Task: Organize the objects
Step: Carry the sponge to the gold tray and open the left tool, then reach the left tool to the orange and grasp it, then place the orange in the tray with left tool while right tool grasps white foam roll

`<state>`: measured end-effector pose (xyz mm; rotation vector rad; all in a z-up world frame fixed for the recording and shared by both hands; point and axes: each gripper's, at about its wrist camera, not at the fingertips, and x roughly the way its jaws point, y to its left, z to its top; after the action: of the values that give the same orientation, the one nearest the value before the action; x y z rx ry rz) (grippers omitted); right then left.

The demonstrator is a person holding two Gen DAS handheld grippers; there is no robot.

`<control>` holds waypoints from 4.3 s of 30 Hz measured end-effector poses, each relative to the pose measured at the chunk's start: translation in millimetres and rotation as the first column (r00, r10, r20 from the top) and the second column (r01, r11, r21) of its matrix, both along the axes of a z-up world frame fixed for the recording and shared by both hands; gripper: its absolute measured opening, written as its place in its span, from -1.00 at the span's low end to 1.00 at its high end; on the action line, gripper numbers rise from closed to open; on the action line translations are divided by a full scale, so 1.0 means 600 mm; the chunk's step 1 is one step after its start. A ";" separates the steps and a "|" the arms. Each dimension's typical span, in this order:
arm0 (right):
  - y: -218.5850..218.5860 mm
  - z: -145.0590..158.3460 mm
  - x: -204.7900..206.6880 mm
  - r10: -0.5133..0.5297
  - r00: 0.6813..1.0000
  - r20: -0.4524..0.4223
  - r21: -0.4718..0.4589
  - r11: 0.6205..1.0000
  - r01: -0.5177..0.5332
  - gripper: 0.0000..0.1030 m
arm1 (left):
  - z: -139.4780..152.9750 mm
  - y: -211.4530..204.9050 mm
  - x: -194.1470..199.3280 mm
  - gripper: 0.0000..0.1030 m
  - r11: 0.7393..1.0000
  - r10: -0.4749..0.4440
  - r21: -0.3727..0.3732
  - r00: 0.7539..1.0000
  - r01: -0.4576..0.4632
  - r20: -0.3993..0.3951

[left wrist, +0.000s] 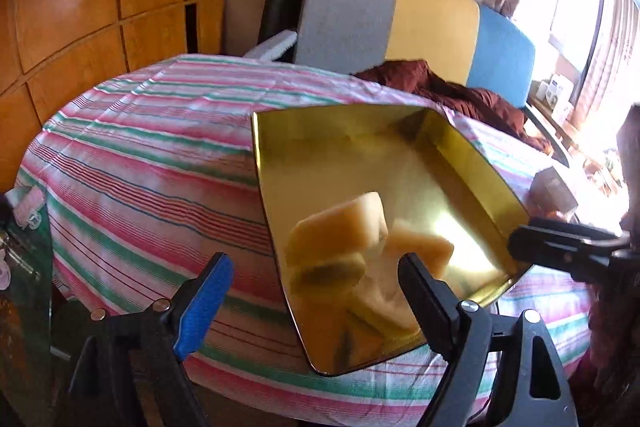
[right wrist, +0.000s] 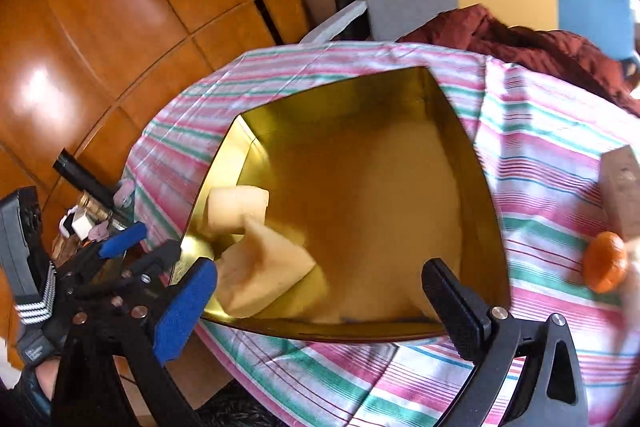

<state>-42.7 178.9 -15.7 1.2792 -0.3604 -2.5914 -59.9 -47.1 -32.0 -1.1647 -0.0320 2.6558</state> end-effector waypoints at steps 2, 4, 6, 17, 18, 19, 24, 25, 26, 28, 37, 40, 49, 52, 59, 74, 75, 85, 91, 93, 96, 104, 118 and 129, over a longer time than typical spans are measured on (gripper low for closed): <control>0.001 0.004 0.010 -0.029 0.999 -0.025 0.020 0.999 0.029 0.99 | 0.009 -0.003 0.003 0.68 1.000 0.023 0.004 1.000 -0.023 -0.015; -0.003 0.010 0.020 -0.045 0.997 -0.056 0.053 0.997 0.047 0.99 | 0.020 -0.004 0.008 0.68 0.999 0.048 -0.007 0.998 -0.048 -0.035; -0.007 0.018 0.030 -0.058 0.994 -0.092 0.103 0.992 0.067 1.00 | 0.031 -0.001 0.013 0.68 0.997 0.067 -0.027 0.996 -0.069 -0.053; -0.020 0.044 0.071 -0.070 0.976 -0.205 0.213 0.970 0.114 0.99 | 0.057 0.032 0.039 0.68 0.996 0.035 -0.073 0.995 -0.042 -0.091; -0.017 0.044 0.072 -0.077 0.975 -0.207 0.213 0.969 0.122 0.99 | 0.058 0.035 0.041 0.68 0.997 0.030 -0.075 0.995 -0.037 -0.091; -0.014 0.045 0.075 -0.082 0.974 -0.209 0.211 0.969 0.127 0.99 | 0.058 0.038 0.044 0.68 0.997 0.025 -0.074 0.996 -0.031 -0.090; 0.007 0.040 0.083 -0.123 0.970 -0.210 0.200 0.966 0.166 0.99 | 0.055 0.048 0.050 0.68 0.998 -0.011 -0.064 0.997 0.005 -0.079; 0.011 0.039 0.086 -0.131 0.969 -0.209 0.198 0.965 0.173 0.99 | 0.054 0.051 0.051 0.68 0.998 -0.016 -0.064 0.997 0.011 -0.076; 0.015 0.037 0.088 -0.139 0.968 -0.209 0.196 0.964 0.181 0.99 | 0.053 0.054 0.052 0.67 0.998 -0.021 -0.065 0.997 0.016 -0.073; 0.024 0.034 0.093 -0.156 0.966 -0.207 0.192 0.961 0.197 0.99 | 0.050 0.060 0.054 0.67 0.998 -0.031 -0.065 0.997 0.026 -0.065; 0.083 0.011 0.118 -0.261 0.949 -0.179 0.186 0.938 0.293 0.99 | 0.034 0.088 0.055 0.67 0.995 -0.096 -0.031 0.995 0.095 -0.018; 0.108 0.002 0.128 -0.299 0.940 -0.162 0.183 0.927 0.327 1.00 | 0.026 0.094 0.054 0.67 0.993 -0.114 -0.021 0.993 0.114 0.003; 0.216 -0.009 0.181 -0.429 0.897 -0.108 0.219 0.870 0.442 1.00 | 0.026 0.147 0.063 0.67 0.971 -0.241 -0.009 0.971 0.241 -0.001; 0.270 -0.003 0.211 -0.491 0.866 -0.095 0.220 0.838 0.499 1.00 | 0.029 0.177 0.067 0.67 0.953 -0.303 -0.009 0.953 0.303 0.000; 0.401 0.016 0.278 -0.648 0.761 -0.044 0.165 0.746 0.645 1.00 | 0.028 0.258 0.078 0.67 0.893 -0.449 0.019 0.893 0.449 0.038; 0.471 0.020 0.316 -0.684 0.730 0.006 -0.023 0.729 0.684 1.00 | 0.009 0.466 0.064 0.66 0.791 -0.609 -0.002 0.788 0.612 0.090; 0.473 0.019 0.316 -0.680 0.733 0.007 -0.040 0.733 0.679 1.00 | 0.007 0.477 0.058 0.66 0.786 -0.615 -0.001 0.783 0.618 0.097; 0.488 0.009 0.321 -0.670 0.741 0.041 -0.146 0.729 0.668 1.00 | -0.040 0.588 -0.002 0.75 0.759 -0.642 -0.049 0.759 0.649 0.110; 0.493 0.005 0.321 -0.665 0.745 0.051 -0.167 0.730 0.663 1.00 | -0.078 0.622 -0.035 0.75 0.765 -0.625 -0.064 0.764 0.640 0.162; 0.496 0.002 0.320 -0.662 0.747 0.061 -0.175 0.729 0.661 1.00 | -0.086 0.627 -0.040 0.54 0.767 -0.624 -0.059 0.763 0.640 0.170; 0.497 -0.001 0.316 -0.657 0.750 0.080 -0.171 0.732 0.660 1.00 | -0.097 0.624 -0.038 -0.02 0.770 -0.622 -0.029 0.759 0.638 0.193; 0.491 -0.016 0.272 -0.561 0.790 0.246 0.053 0.822 0.567 1.00 | -0.092 0.588 0.004 -0.03 0.750 -0.649 -0.024 0.742 0.661 0.170; 0.466 -0.062 0.240 -0.453 0.792 0.409 0.392 0.871 0.295 -0.25 | -0.071 0.541 0.071 -0.03 0.707 -0.702 0.010 0.700 0.707 0.133; 0.400 0.047 0.238 -0.372 0.906 0.200 0.283 0.907 0.310 -0.36 | 0.001 0.468 0.083 -0.03 0.733 -0.679 0.104 0.732 0.672 0.051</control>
<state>100.1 418.9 12.5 1.7851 -0.3436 -2.8386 -10.4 233.9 -31.6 -1.0082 0.2310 1.9320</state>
